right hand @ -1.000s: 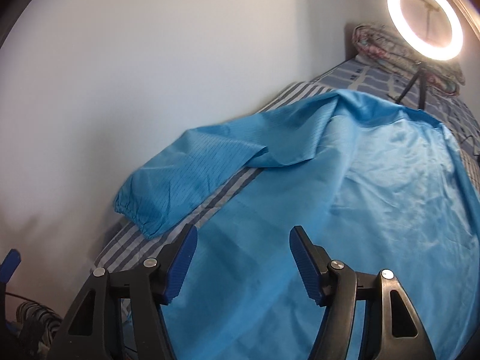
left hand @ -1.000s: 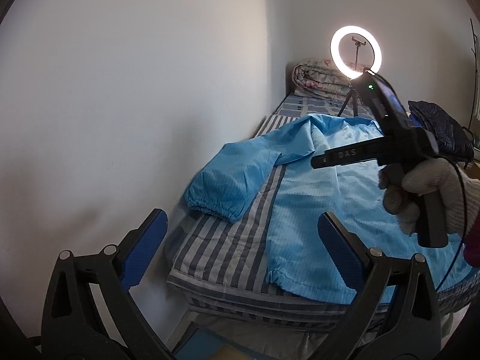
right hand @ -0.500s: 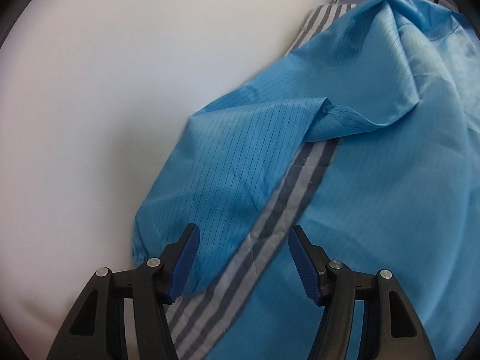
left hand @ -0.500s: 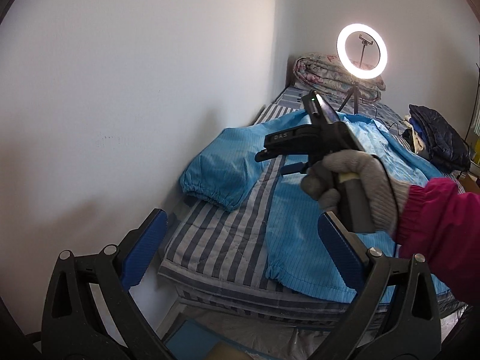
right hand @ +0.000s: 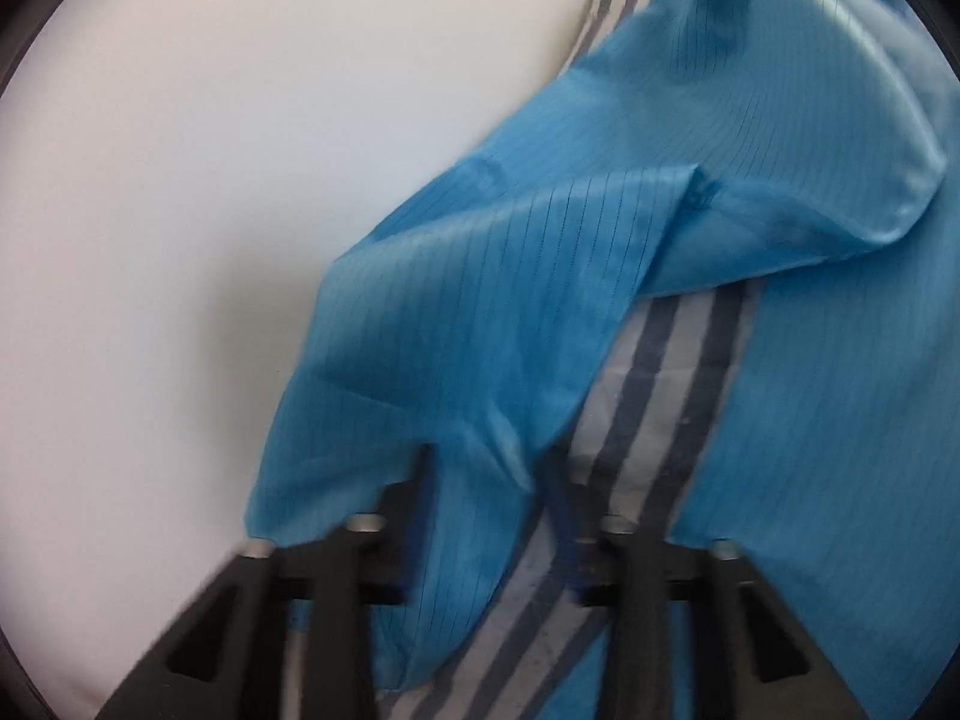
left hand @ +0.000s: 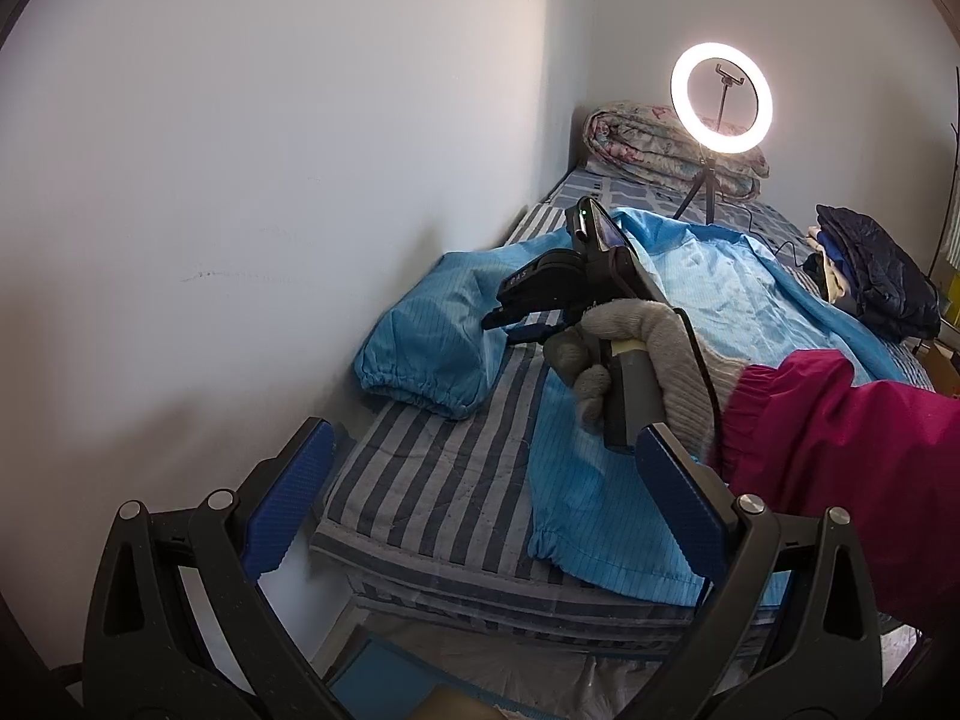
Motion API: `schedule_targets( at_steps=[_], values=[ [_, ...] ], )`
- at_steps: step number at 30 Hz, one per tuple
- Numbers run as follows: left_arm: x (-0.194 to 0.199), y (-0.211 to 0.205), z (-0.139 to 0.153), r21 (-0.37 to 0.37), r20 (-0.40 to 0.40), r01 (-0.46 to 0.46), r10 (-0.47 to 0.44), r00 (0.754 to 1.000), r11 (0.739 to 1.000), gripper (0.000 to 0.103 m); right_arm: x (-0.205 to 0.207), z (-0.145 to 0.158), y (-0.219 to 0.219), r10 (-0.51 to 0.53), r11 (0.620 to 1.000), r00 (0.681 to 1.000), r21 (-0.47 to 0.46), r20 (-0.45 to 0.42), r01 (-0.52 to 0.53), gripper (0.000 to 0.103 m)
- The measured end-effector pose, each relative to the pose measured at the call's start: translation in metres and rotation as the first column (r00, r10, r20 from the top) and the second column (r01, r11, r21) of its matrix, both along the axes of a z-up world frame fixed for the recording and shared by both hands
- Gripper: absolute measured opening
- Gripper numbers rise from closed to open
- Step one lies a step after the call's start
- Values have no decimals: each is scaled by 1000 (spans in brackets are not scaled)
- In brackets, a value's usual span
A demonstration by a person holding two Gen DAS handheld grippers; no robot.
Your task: Fold large clothes
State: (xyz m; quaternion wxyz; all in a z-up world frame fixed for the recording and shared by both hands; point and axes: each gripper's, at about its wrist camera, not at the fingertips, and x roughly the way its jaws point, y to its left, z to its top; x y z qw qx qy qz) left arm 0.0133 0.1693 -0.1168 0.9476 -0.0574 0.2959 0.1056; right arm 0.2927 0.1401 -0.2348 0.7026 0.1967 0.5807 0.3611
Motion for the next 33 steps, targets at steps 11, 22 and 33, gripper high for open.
schedule_targets(
  at_steps=[11, 22, 33],
  values=[
    [-1, 8, 2, -7, 5, -22, 22, 1000, 1000, 102, -24, 51, -30, 34, 999, 994, -14, 101, -33, 0],
    [3, 3, 3, -52, 1, 26, -26, 1000, 998, 92, -61, 79, -123, -2, 995, 992, -102, 125, 15, 0],
    [93, -10, -23, -275, -171, 138, -190, 967, 952, 72, -48, 35, -183, -70, 980, 990, -175, 120, 91, 1]
  ],
)
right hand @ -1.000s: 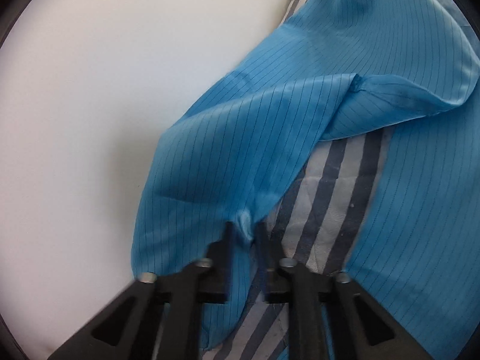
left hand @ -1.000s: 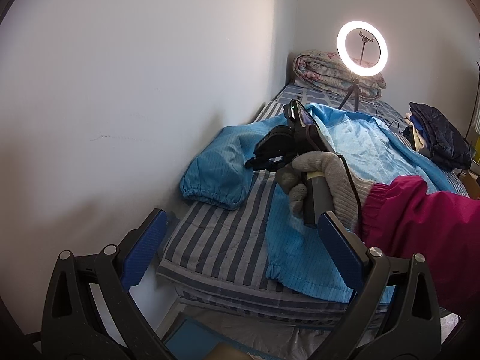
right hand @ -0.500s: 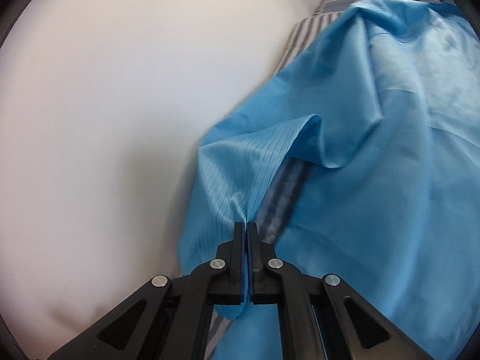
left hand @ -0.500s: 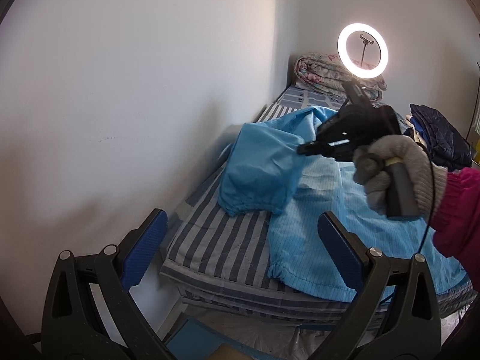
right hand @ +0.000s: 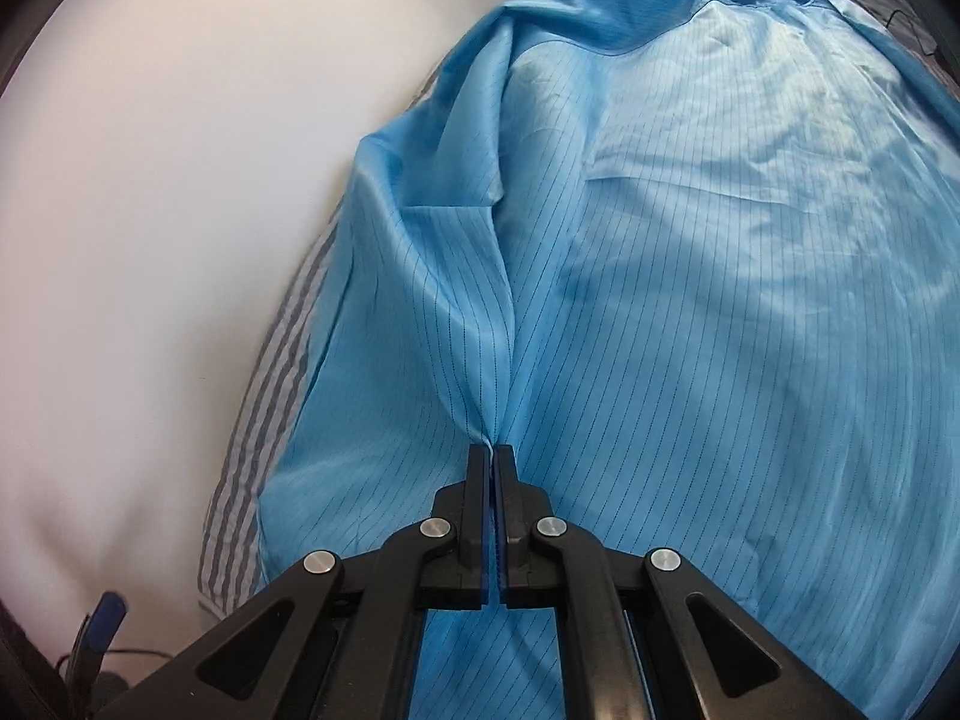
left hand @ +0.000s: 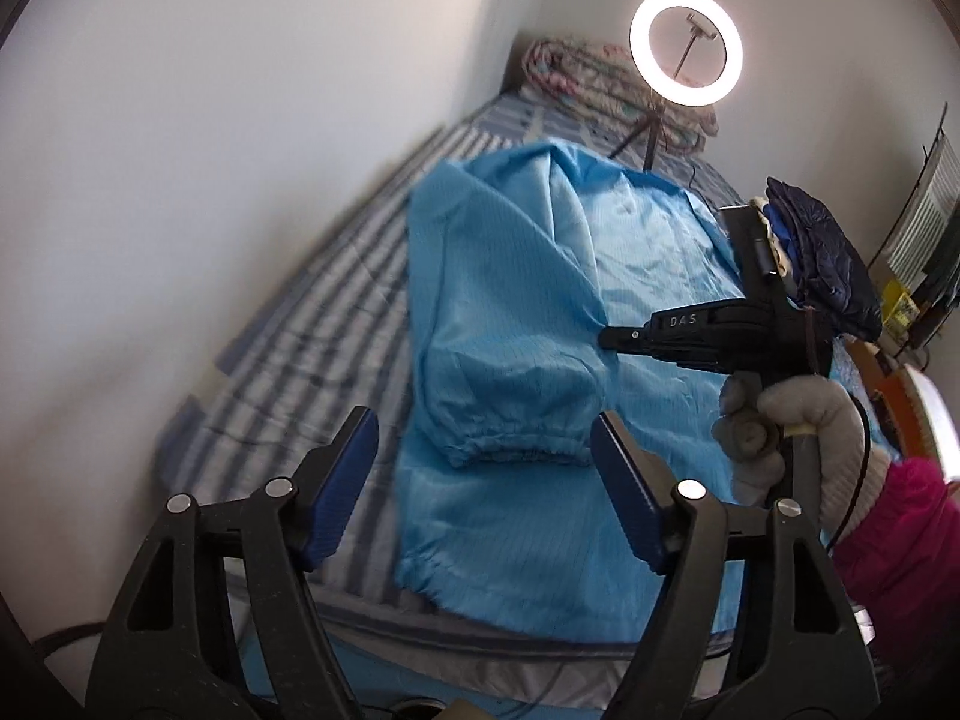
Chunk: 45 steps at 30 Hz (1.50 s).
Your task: Fold large clothes
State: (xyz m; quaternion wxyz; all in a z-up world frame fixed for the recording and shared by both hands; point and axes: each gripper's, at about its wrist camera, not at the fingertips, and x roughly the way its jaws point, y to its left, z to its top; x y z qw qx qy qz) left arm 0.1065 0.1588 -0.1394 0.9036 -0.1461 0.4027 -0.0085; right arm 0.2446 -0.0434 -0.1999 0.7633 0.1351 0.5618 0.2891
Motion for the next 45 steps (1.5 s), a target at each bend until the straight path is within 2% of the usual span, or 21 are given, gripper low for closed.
schedule_targets(
  at_steps=[2, 4, 6, 12, 17, 18, 19, 20, 21, 22, 26, 30, 34, 38, 43, 45],
  values=[
    [23, 3, -16, -53, -67, -13, 10, 998, 999, 70, -4, 5, -8, 0, 1000, 1000, 17, 5, 0, 5],
    [37, 3, -32, -72, -112, -33, 25, 993, 997, 69, -12, 9, -14, 9, 1000, 999, 26, 31, -10, 8],
    [47, 9, -42, -90, -142, -74, 61, 988, 993, 69, -12, 8, -18, 16, 1000, 997, 15, 77, -18, 31],
    [62, 35, -70, -183, -223, -197, 154, 962, 963, 69, -33, 31, -44, 54, 998, 980, 17, 190, -58, 32],
    [75, 44, -86, -224, -243, -233, 178, 954, 946, 69, -42, 40, -46, 53, 998, 974, 28, 220, -60, 32],
    [79, 42, -87, -224, -241, -228, 173, 955, 948, 63, -42, 42, -45, 53, 998, 974, 25, 222, -60, 32],
    [82, 41, -88, -218, -240, -220, 166, 956, 951, 47, -39, 40, -41, 53, 998, 974, 24, 222, -60, 32],
    [86, 39, -90, -207, -244, -207, 155, 957, 956, 38, -38, 40, -40, 55, 998, 974, 22, 222, -61, 32],
    [88, 37, -91, -203, -248, -200, 147, 957, 959, 19, -38, 41, -39, 55, 998, 974, 20, 222, -61, 32],
    [90, 36, -91, -191, -249, -194, 143, 958, 962, 6, -38, 40, -37, 53, 998, 973, 17, 222, -59, 32],
    [85, 33, -78, -114, -192, -191, 167, 967, 975, 2, -36, 39, -36, 47, 999, 975, 16, 216, -52, 32],
    [69, 36, -40, -62, -62, -203, 199, 978, 977, 1, -35, 37, -36, 49, 998, 978, 14, 202, -53, 33],
    [50, 18, 2, 17, 90, -129, 127, 988, 992, 1, -31, 42, -30, 68, 997, 981, 15, 183, -72, 35],
    [36, -15, 20, 73, 164, -19, 6, 986, 997, 1, -15, 58, -17, 85, 995, 981, 30, 175, -91, 50],
    [25, -40, 22, 98, 183, 59, -76, 980, 993, 0, 19, 85, 16, 89, 995, 981, 26, 172, -95, 62],
    [26, -44, 20, 100, 180, 72, -89, 980, 992, 0, 32, 92, 40, 132, 990, 981, 20, 143, -137, 74]
  ],
)
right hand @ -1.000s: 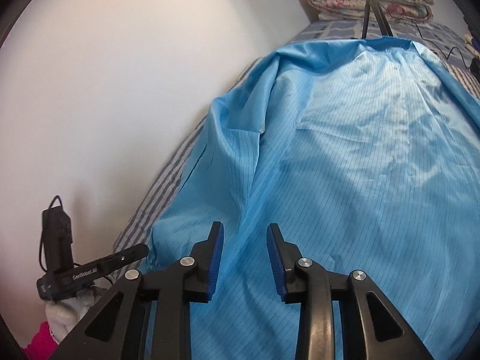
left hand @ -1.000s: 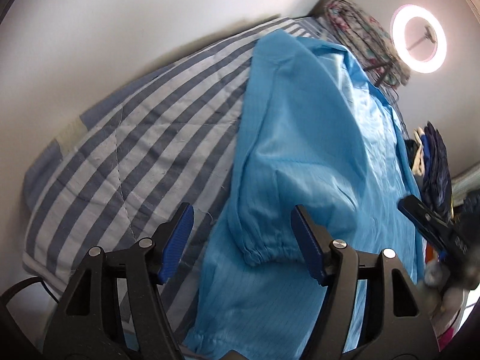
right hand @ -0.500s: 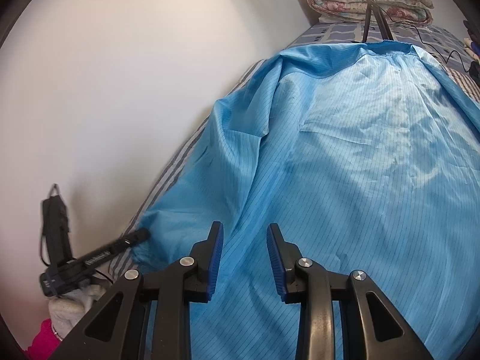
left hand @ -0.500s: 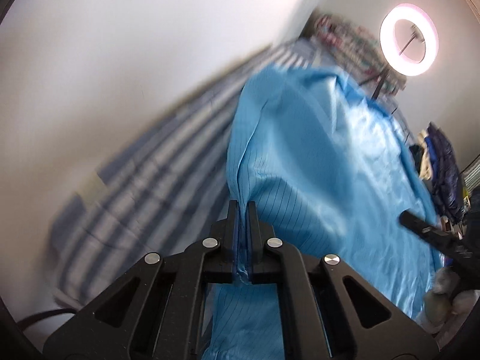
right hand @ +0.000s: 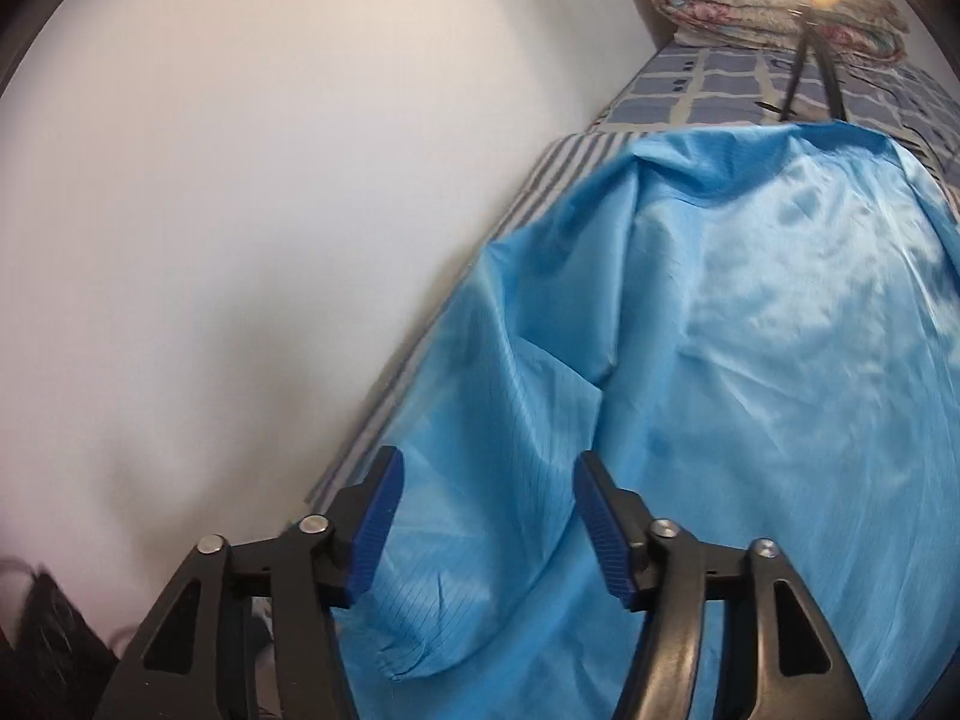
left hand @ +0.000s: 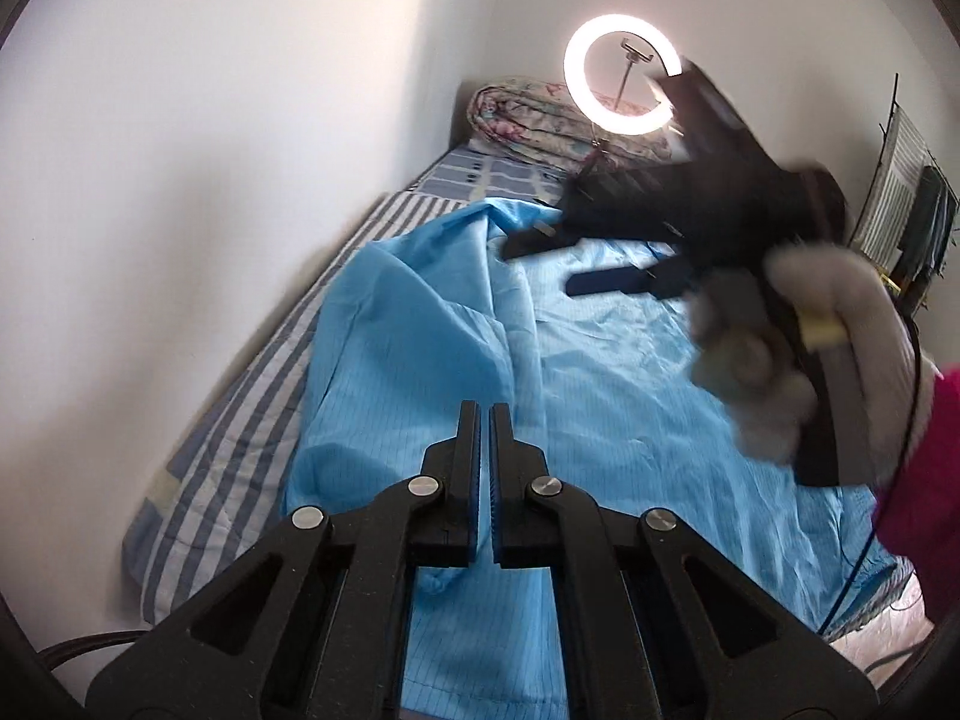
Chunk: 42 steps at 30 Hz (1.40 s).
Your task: Fold large clothes
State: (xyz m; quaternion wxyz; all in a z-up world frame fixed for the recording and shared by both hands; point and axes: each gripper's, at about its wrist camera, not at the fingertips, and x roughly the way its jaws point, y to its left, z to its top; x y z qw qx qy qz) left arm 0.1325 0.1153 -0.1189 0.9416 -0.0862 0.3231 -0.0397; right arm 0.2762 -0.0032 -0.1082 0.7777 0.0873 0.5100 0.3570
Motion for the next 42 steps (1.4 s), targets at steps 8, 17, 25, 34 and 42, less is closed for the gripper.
schedule_targets(
  at_steps=[8, 17, 25, 34, 42],
  values=[
    [-1, 37, -26, -110, -125, -75, 61, 990, 991, 10, 9, -12, 90, 102, 967, 994, -238, 36, -91, 74],
    [13, 96, -73, -182, -300, -262, 201, 933, 948, 77, 15, -82, 65, 50, 958, 994, -276, -98, -75, 50],
    [53, 103, -116, -223, -404, -332, 223, 887, 917, 16, 13, -111, 46, 15, 967, 990, -249, -140, -50, 42],
    [31, 74, -51, -104, -142, -256, 240, 960, 961, 0, 18, -90, 30, 24, 985, 986, -167, -164, -52, 55],
    [21, 35, -39, -41, -82, -148, 144, 986, 988, 0, 32, -23, 68, 92, 993, 991, -70, -97, -99, 73]
  ],
)
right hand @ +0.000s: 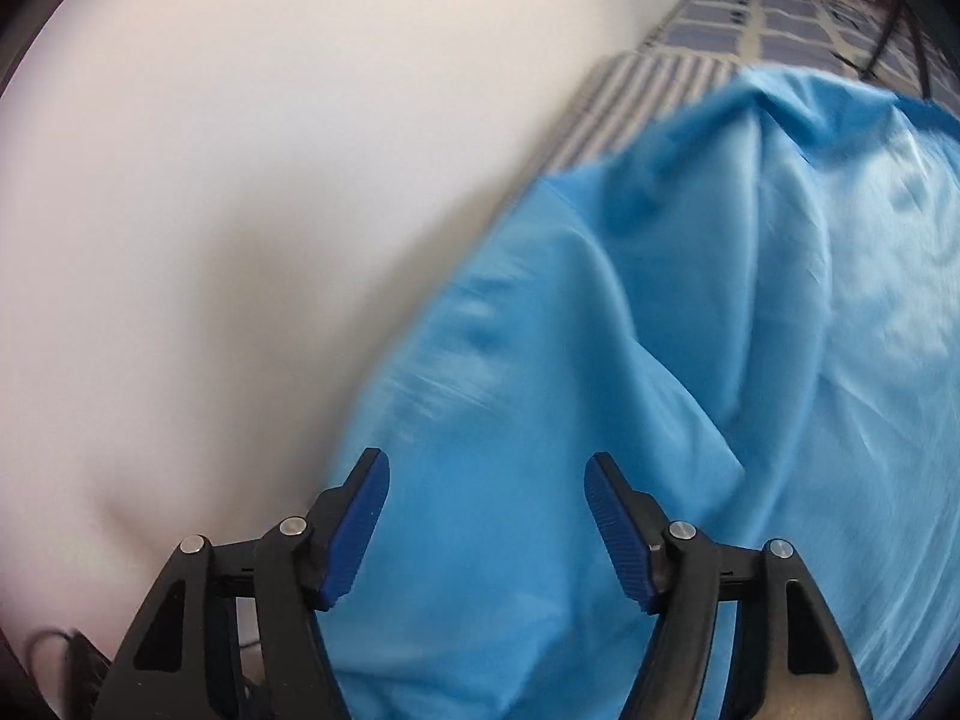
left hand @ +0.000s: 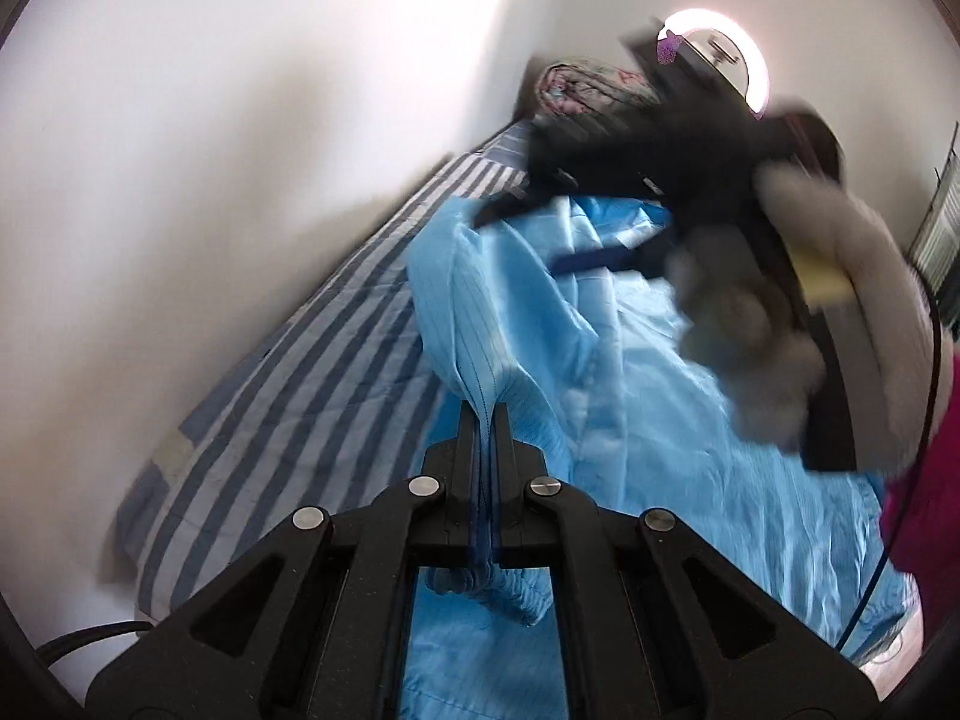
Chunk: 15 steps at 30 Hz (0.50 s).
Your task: Fold large clothes
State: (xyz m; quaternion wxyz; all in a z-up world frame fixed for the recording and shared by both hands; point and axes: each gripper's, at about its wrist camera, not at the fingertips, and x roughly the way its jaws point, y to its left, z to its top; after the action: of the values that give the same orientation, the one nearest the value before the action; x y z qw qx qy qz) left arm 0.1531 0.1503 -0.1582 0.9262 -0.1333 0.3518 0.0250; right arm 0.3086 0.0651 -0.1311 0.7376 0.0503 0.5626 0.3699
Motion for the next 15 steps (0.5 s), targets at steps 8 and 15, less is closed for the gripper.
schedule_targets(
  at_steps=[8, 15],
  values=[
    [-3, -19, 4, 49, 25, 54, -55, 998, 997, 0, 0, -14, 48, 17, 988, 1000, -152, -18, -19, 71],
    [-10, -34, 9, 112, 44, 96, -101, 994, 989, 0, -14, -22, 39, 51, 988, 999, -142, -16, -52, 1]
  ],
)
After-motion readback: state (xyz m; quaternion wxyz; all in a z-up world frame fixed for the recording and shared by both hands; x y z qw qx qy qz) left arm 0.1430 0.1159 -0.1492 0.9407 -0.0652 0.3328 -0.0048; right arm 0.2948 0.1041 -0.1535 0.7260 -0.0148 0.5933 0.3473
